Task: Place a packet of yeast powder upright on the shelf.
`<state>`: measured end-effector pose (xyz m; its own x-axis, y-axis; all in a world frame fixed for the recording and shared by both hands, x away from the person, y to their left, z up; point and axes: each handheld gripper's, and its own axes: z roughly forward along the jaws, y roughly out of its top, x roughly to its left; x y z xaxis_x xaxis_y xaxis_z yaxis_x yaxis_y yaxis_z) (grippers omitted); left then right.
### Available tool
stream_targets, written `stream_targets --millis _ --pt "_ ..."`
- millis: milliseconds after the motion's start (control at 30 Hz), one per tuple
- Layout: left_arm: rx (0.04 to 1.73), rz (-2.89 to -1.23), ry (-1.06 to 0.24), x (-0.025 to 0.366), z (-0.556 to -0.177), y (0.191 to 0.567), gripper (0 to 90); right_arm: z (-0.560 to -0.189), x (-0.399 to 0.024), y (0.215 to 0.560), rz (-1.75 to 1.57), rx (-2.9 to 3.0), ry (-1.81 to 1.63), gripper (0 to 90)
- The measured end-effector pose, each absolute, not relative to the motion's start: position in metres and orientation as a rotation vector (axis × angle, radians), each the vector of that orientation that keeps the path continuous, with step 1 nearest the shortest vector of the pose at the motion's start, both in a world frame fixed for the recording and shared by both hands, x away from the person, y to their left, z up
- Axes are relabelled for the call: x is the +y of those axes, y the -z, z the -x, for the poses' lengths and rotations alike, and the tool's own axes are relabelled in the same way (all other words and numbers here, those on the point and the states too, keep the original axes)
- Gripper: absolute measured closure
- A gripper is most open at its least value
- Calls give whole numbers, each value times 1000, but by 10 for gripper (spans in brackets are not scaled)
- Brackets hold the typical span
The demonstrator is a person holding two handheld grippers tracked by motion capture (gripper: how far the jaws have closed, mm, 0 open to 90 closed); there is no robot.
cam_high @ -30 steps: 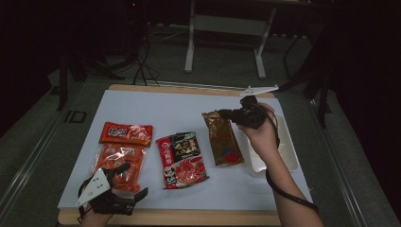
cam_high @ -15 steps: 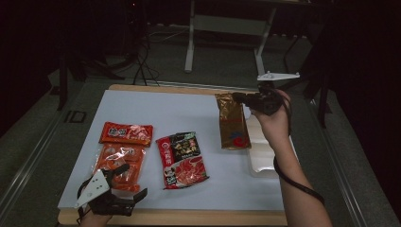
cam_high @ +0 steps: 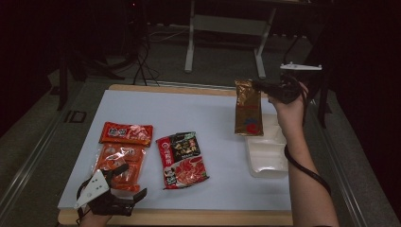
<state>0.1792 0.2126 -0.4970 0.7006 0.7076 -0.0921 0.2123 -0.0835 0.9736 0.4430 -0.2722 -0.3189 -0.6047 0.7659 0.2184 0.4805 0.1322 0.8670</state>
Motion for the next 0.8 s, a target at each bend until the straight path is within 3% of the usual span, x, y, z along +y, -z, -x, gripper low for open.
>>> stream_targets --millis 800 --pt "763 -1652 -488 212 -179 498 11 -468 -332 337 -1067 2007 -1493 893"
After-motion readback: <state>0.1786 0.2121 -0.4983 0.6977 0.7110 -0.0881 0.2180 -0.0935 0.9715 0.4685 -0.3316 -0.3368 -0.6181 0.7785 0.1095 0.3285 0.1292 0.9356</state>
